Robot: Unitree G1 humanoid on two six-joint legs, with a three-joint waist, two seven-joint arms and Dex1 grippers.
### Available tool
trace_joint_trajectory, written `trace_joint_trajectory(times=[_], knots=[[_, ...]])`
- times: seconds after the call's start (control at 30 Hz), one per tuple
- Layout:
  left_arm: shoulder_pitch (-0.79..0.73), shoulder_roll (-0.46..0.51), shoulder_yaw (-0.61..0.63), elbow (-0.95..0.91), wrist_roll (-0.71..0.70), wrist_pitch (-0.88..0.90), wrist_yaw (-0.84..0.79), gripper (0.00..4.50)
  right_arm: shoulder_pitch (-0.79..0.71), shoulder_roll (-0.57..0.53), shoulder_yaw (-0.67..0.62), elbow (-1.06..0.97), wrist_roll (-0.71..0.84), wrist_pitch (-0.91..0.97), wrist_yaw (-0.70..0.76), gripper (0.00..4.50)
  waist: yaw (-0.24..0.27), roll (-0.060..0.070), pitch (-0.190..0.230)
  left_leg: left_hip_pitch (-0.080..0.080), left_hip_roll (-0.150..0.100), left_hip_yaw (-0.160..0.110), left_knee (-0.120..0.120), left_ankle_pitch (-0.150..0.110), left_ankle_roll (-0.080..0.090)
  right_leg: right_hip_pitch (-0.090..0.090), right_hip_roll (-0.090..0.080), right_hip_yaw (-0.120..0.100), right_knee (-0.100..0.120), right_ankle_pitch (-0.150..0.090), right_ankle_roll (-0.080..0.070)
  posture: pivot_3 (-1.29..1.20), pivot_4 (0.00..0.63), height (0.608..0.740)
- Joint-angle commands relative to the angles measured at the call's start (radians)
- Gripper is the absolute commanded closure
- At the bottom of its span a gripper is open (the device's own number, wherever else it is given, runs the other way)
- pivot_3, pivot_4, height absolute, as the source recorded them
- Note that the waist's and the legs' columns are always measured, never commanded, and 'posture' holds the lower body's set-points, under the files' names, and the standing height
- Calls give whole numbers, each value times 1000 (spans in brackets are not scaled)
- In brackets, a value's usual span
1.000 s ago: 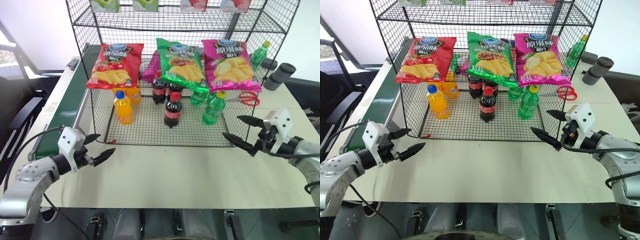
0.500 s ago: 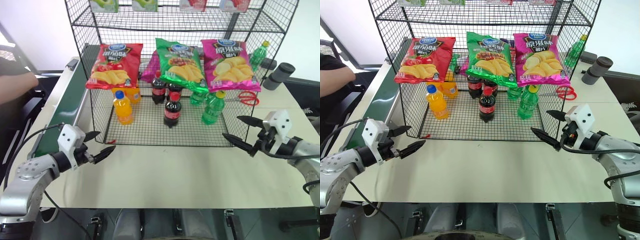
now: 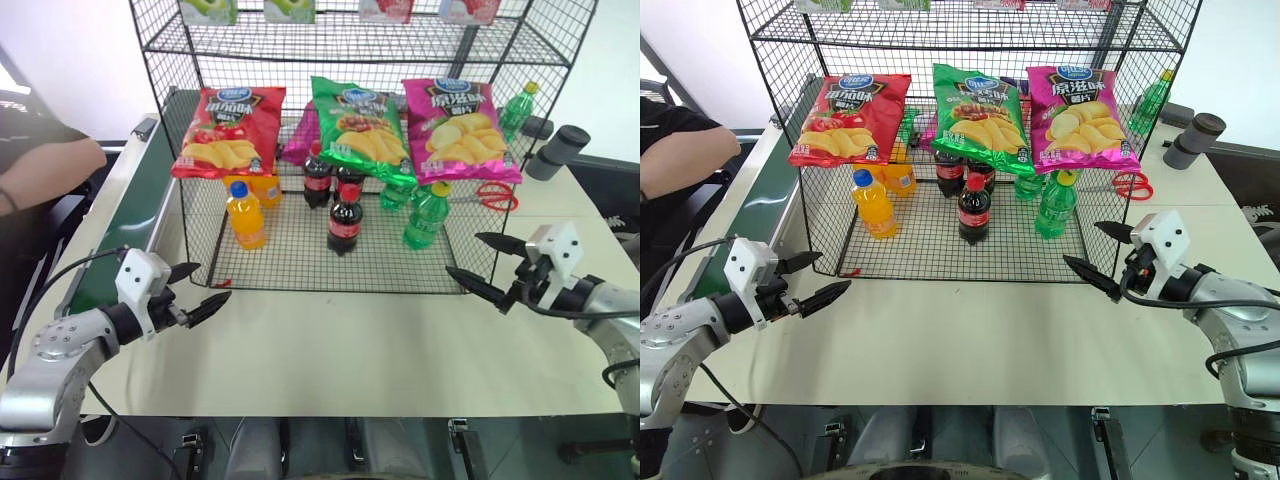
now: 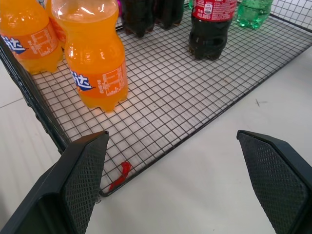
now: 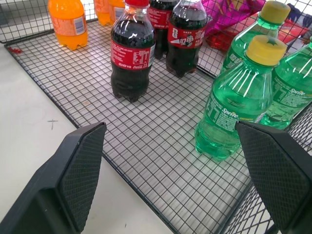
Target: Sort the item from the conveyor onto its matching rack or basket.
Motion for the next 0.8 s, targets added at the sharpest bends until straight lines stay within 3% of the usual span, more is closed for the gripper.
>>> trace_joint_trajectory(times=[0.03,0.8], knots=[[8,12,27,-33,3,-11,4,0,-15,8,-7,-7,0,-20,-6,91,0,0,0,0,0,0,0,0,0,0,0,0,0,0,0,0,150,740],[2,-12,23,7,32,-47,33,0,-28,95,49,-35,-38,-36,-85,91,0,0,0,0,0,0,0,0,0,0,0,0,0,0,0,0,150,740]])
